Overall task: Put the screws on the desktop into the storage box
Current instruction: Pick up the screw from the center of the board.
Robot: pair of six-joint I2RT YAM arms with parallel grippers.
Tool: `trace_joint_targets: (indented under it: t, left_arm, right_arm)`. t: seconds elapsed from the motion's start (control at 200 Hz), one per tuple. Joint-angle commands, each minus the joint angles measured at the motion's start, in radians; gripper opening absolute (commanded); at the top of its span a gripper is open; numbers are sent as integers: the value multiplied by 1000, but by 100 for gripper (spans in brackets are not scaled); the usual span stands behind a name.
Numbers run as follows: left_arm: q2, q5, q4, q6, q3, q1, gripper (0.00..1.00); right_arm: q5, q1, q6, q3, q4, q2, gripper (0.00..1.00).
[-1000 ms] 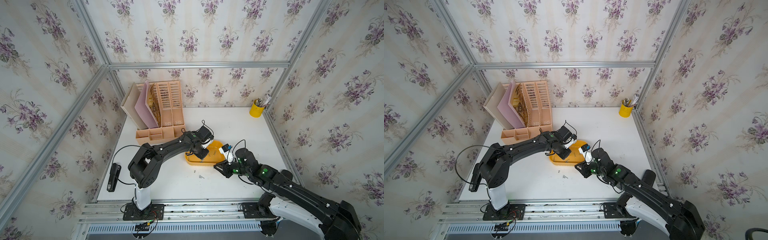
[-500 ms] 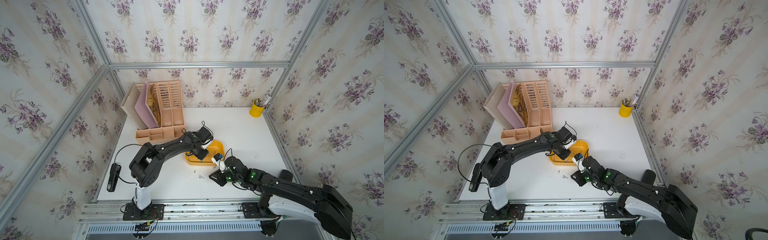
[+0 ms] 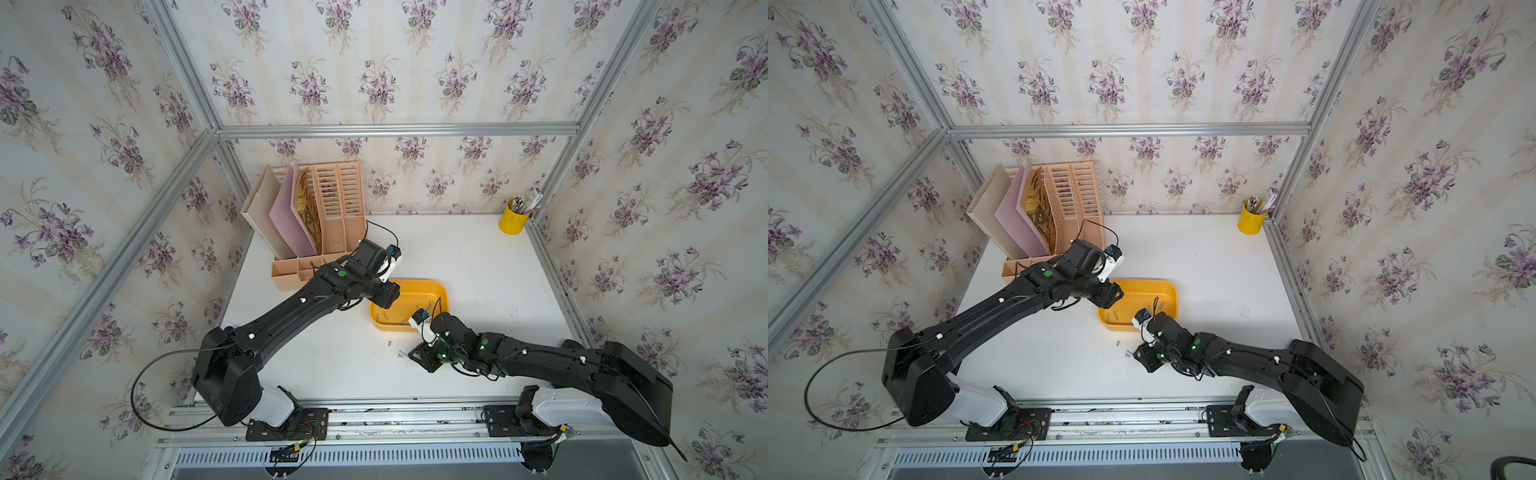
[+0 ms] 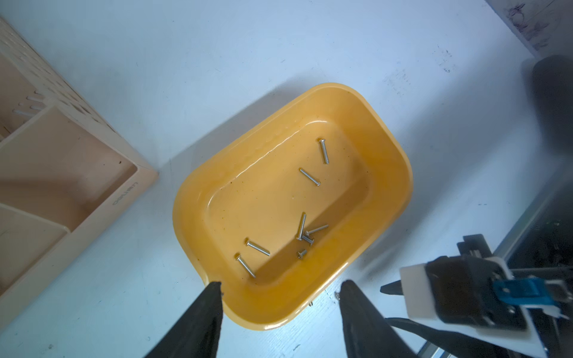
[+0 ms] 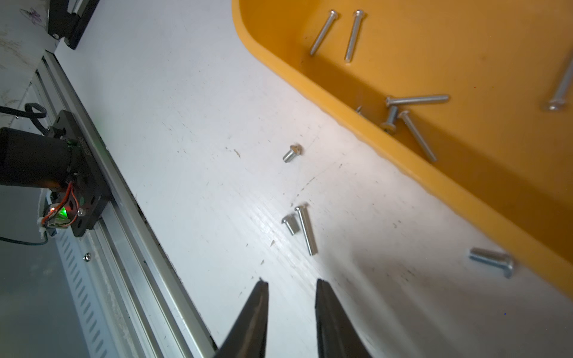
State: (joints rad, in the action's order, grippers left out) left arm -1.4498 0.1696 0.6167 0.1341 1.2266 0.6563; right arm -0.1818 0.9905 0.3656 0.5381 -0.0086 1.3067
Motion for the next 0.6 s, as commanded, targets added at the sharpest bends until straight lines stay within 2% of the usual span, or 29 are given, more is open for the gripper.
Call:
trace_joint_targets:
  t: [0.0, 0.22, 0.375, 0.595]
  left_arm:
    - [64, -33, 25, 22, -63, -4, 69]
    - [180, -41, -18, 61, -216, -39, 73]
    - [239, -42, -13, 67, -256, -59, 74]
    - [248, -25, -10, 62, -285, -71, 74]
  right_arm:
    - [46, 7, -39, 39, -32, 44, 32]
    - [71, 38, -71, 106, -79, 148, 31]
    - [115, 57, -74, 140, -99, 201, 30]
    - [159, 59, -70, 157, -121, 238, 24]
